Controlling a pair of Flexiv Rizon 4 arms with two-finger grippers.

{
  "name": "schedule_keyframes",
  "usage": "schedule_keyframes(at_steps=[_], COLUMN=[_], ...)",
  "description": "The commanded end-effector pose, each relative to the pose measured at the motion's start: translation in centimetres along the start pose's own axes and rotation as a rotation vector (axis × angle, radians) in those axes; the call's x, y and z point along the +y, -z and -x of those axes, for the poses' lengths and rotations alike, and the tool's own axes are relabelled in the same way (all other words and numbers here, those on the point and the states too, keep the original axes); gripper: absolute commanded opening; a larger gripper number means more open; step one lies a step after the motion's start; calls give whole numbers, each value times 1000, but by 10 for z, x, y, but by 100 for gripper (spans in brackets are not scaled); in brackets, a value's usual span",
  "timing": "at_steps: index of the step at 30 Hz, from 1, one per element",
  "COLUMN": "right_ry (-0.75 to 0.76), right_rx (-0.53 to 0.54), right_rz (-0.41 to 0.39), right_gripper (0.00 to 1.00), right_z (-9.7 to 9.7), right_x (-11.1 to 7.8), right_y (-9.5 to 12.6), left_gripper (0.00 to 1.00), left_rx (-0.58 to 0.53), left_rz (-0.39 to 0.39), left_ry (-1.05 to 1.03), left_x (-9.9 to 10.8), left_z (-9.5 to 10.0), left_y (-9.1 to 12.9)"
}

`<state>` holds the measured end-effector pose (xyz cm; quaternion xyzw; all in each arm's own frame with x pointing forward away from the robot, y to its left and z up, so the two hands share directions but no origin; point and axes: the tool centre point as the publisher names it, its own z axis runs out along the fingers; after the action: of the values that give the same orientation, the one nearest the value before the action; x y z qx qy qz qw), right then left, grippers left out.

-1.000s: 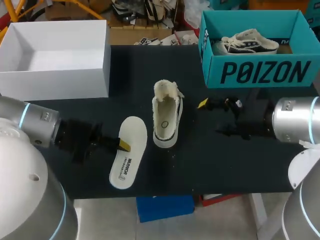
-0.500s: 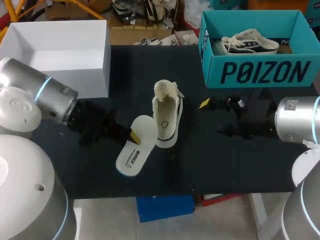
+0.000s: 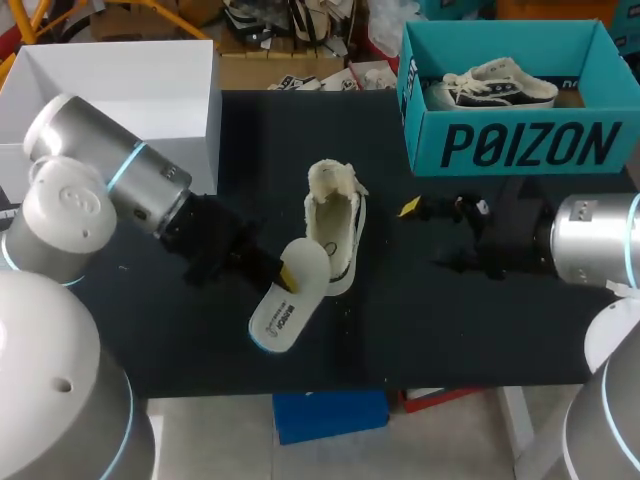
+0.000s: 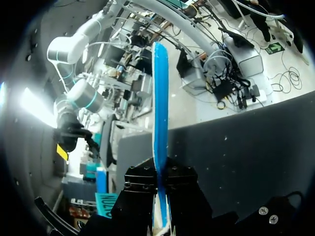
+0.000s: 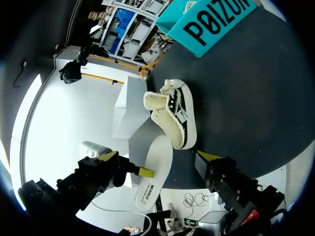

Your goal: Take the shoe out of the shoebox, open the shoe tongue, remove and reinsert the insole, then place the shoe into the shoebox

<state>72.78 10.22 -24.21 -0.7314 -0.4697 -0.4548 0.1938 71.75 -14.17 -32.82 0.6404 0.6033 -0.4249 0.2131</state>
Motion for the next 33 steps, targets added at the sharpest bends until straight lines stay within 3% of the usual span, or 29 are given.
schedule_keyframes(at_steps=[1,33], right_ry=[0,0], right_rx=[0,0], right_rz=[-1,-1], right_gripper=[100,100], right_z=[0,0], right_x=[0,0], right_y=[0,0], left_gripper=[0,0], left_rx=[16,72], left_rz=[-6,28], left_ry=[4,8], left_x=[13,101], left_z=[-2,9], left_y=[-12,-33])
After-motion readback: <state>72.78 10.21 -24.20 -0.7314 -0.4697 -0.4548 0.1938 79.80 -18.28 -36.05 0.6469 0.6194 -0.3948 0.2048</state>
